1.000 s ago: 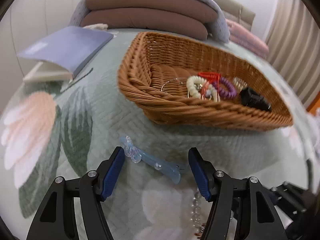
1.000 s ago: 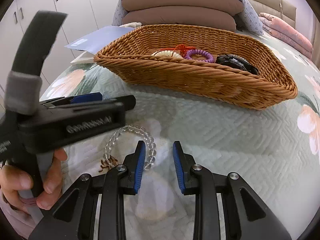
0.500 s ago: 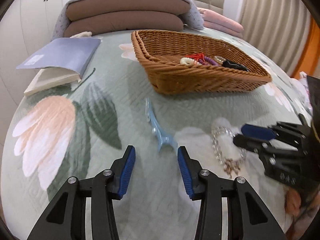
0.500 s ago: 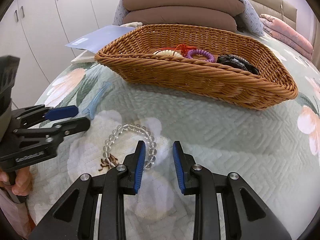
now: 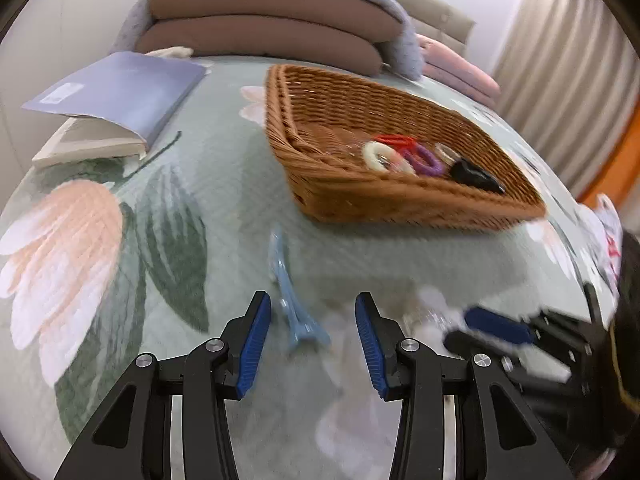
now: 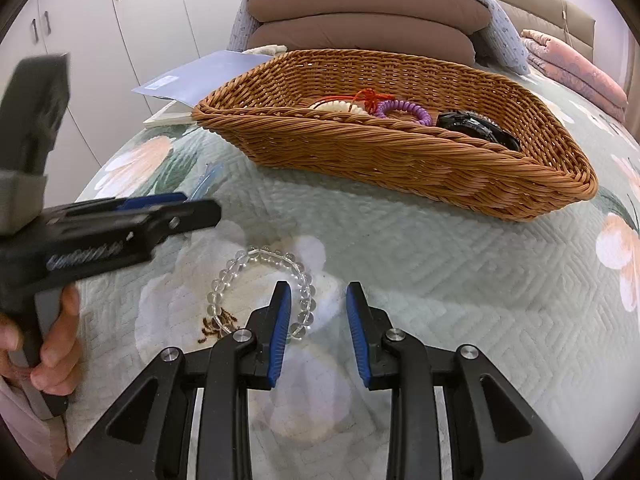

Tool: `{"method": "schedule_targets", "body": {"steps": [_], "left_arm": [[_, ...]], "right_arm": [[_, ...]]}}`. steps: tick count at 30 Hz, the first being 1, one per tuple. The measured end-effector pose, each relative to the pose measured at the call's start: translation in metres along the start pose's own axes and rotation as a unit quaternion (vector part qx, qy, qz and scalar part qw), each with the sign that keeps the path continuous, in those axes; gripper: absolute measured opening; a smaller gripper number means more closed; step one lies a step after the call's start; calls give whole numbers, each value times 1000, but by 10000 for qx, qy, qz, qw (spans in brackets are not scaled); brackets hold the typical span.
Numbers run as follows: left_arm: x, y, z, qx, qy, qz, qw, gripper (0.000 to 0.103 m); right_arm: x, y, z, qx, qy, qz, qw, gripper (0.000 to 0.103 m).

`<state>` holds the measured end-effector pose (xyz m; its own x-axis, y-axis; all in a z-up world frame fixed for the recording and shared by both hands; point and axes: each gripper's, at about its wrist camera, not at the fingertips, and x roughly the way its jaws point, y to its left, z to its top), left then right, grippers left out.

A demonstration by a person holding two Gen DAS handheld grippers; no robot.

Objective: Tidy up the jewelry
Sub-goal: 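Grasp the blue hair clip with the left gripper while the right gripper grasps the clear bead bracelet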

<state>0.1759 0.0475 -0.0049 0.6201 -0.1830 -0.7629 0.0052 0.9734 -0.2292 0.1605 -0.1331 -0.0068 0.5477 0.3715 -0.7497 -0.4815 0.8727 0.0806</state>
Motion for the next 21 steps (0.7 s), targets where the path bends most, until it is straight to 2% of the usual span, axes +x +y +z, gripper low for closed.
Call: {"method": "schedule_targets", "body": {"steps": [6,8,11,12,13,14,15,19,21], "left_arm": [[14,-6,6,53,-60,457,9989,45],[16,-9,7,122,-81,567,9983,40],[16,-10,6,192,-141,618,9978,25],[16,-10,6,212,-161,644,9976,16],[15,-11,6,229,-178,663,9974,10],[15,-12,5,257,-196,669,9972,10],[14,-13,4,302,-223,681,9970,10],[3,-18,-2,420,-404,441,9973,10],[-4,-20,-5,450,-553,340,9969,10]], "right_arm": [[5,8,5,-142,15,-117,9998,34],[9,12,8,-213,27,-189,9996,34],[16,23,12,-462,85,-469,9978,34],[19,30,14,-615,78,-622,9961,34],[20,35,15,-723,64,-723,9947,29],[21,38,15,-804,49,-749,9939,24],[22,40,15,-871,47,-694,9938,8],[19,39,15,-879,-17,-382,9954,9],[12,29,16,-705,-101,113,9974,9]]}}
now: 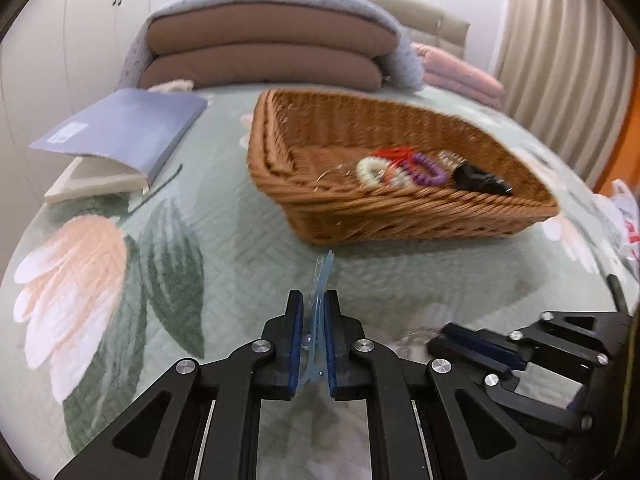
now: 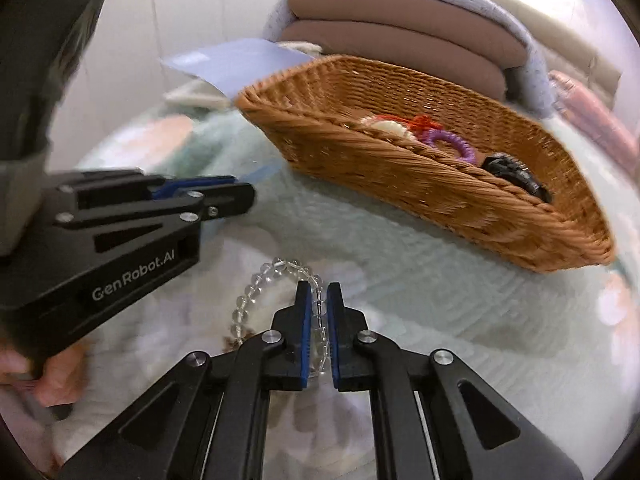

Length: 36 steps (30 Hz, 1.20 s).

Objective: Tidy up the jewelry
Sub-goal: 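Grasp the blue hair clip with the left gripper while the right gripper grasps the clear bead bracelet, then lower the hair clip and bead bracelet into the basket and open both grippers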

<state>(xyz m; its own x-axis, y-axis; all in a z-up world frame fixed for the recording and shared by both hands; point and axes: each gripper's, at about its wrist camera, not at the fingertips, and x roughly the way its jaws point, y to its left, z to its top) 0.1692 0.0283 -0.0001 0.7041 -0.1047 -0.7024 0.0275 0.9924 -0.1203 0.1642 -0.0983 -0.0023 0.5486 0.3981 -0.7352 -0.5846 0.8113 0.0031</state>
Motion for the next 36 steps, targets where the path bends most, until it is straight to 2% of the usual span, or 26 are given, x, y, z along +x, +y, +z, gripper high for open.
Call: {"method": "schedule_targets", "body": {"steps": [3,11,16,22,26,31,36], "left_arm": [[-11,3,-1,-86,-194,-257,9994,10],[-24,19,-1,-490,-380,-733,9954,10],[-36,16,0,-414,-634,-939,9927,10],[-56,6,6,-234,-993,-1027,9895,10],[-68,-3,20,-106,-1116,-971,9889,10],[-67,-14,60,-138,-1142,-936,9889,10],[-36,-22,101,-237,-984,-896,9908,10]], "right_arm": [[-12,-9,-1,161,-249,335,9990,9],[-37,-15,0,337,-709,648,9948,9],[-55,-21,1,521,-940,917,9900,9],[-86,-24,7,536,-1257,811,9873,9],[-112,-33,21,537,-1525,596,9850,9],[-133,-52,48,539,-1801,284,9818,9],[-117,-82,84,745,-1800,-60,9808,9]]}}
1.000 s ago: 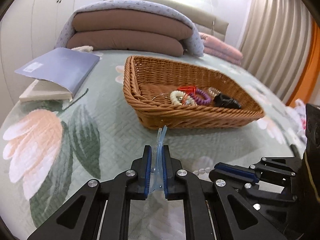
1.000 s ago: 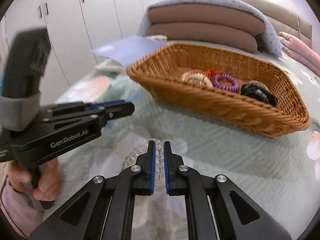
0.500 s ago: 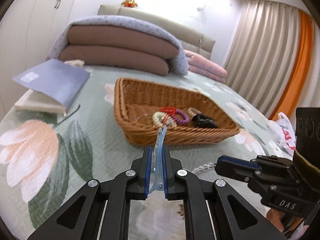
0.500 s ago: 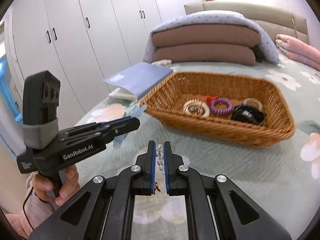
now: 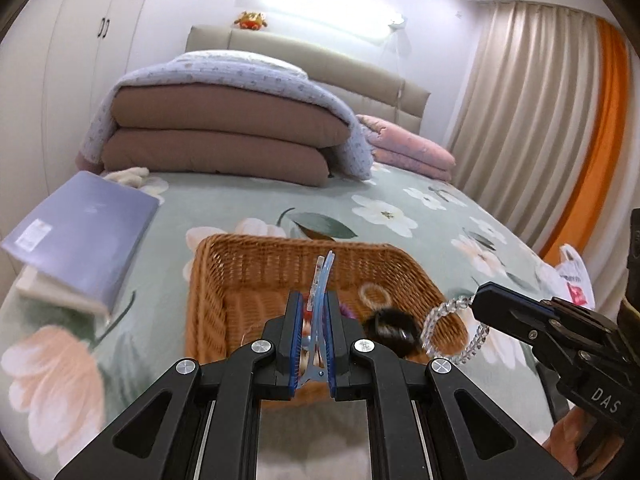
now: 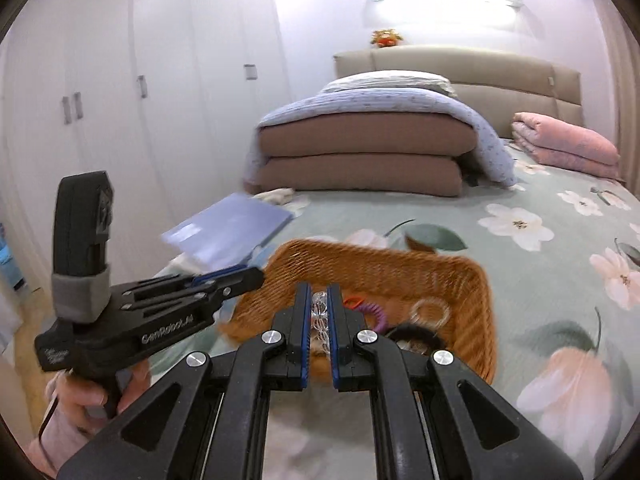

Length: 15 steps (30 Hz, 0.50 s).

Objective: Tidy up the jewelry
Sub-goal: 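Lower the hair clip and bead bracelet into the basket and open both grippers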

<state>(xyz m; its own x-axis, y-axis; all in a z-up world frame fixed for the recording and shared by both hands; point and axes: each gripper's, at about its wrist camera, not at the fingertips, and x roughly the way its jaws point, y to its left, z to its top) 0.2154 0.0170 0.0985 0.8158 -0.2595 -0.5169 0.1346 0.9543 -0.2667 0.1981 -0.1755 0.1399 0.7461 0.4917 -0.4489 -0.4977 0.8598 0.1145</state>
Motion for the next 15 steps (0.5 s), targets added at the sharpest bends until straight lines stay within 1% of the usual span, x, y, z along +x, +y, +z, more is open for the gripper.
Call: {"method": "schedule_targets", "body": {"steps": [3,6,7,9,10,12,15], "left_arm": [[38,5,4,-116,291,57,9995,10],[60,11,-5,-129,403,81,9991,10],[66,14,-10,-90,444,129,9989,10],[74,18,-14,-34,529,272,9982,10],[76,20,-15,-67,555,265,9981,10],[78,23,-16,-145,585,171,9980,10],[79,20,-17,-40,539,257,9982,10]], "right_arm": [[33,-21,3,239,67,-81,9997,9],[60,-39,-9,489,39,51,9988,9],[68,-43,-12,533,88,67,9985,9],[83,-49,-21,613,287,53,9977,9],[87,-51,-24,632,347,40,9974,9],[90,-51,-26,642,361,51,9973,9],[91,-52,-28,700,370,67,9968,11]]}}
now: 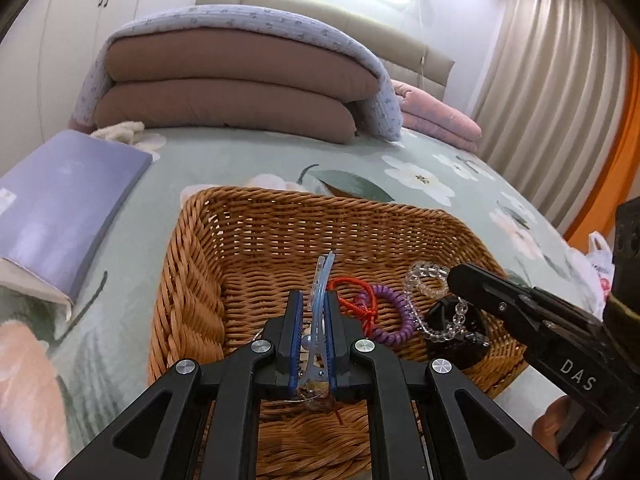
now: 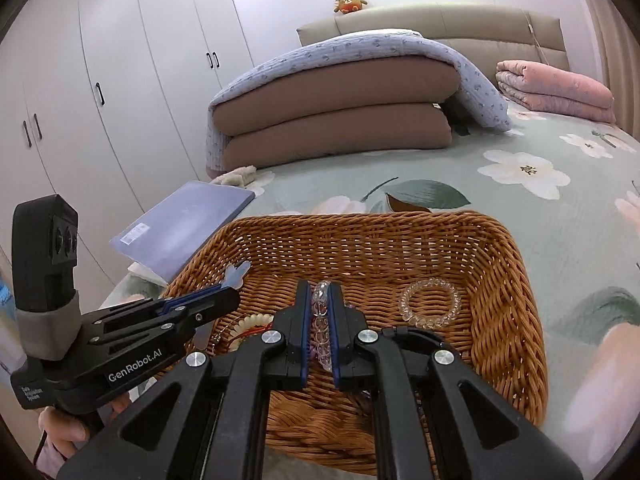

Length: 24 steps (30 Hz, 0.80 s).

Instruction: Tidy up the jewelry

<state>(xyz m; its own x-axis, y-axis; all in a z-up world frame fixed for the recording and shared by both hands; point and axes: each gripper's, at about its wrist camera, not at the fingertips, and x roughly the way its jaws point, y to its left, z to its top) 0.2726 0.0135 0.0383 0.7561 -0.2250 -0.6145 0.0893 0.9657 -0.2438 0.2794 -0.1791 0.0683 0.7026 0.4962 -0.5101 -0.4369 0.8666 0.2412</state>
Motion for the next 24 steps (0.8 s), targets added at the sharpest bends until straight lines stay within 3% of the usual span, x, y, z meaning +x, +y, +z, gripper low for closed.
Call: {"method": "schedule_targets", "body": {"steps": [2,3,4,6,14,17,20,24], "left_arm": [[-2,-1,-1,-12,-54,-177,9998,13],[-4,0,-2,-65,-55,-291,9995,25],[-4,2,-2,-109,-75,-322,9994,44],[-13,3,-3,-121,-300,-241,9992,55],[-68,-11,-14,-75,-939,-88,9955,55],[-106,-21,-30,-19,-1229,-128,9923,55],[-141,-32,-55,55,-1493,174,9886,56],[-161,-38,-96,12,-1482,627,9870,67]], "right_arm": [[0,-4,-3,139,21,57,9999,20],[-1,-8,-4,220,28,64,9997,32],[-3,-10,-4,258,7,49,9997,36],[-11,-15,-5,321,-119,-3,9994,36],[-69,12,-10,226,-521,-30,9984,37],[-106,35,-28,-63,-712,-226,9972,46],[-132,52,-53,-300,-918,-669,9931,48],[-145,58,-93,-398,-1032,-1261,9858,70]]}}
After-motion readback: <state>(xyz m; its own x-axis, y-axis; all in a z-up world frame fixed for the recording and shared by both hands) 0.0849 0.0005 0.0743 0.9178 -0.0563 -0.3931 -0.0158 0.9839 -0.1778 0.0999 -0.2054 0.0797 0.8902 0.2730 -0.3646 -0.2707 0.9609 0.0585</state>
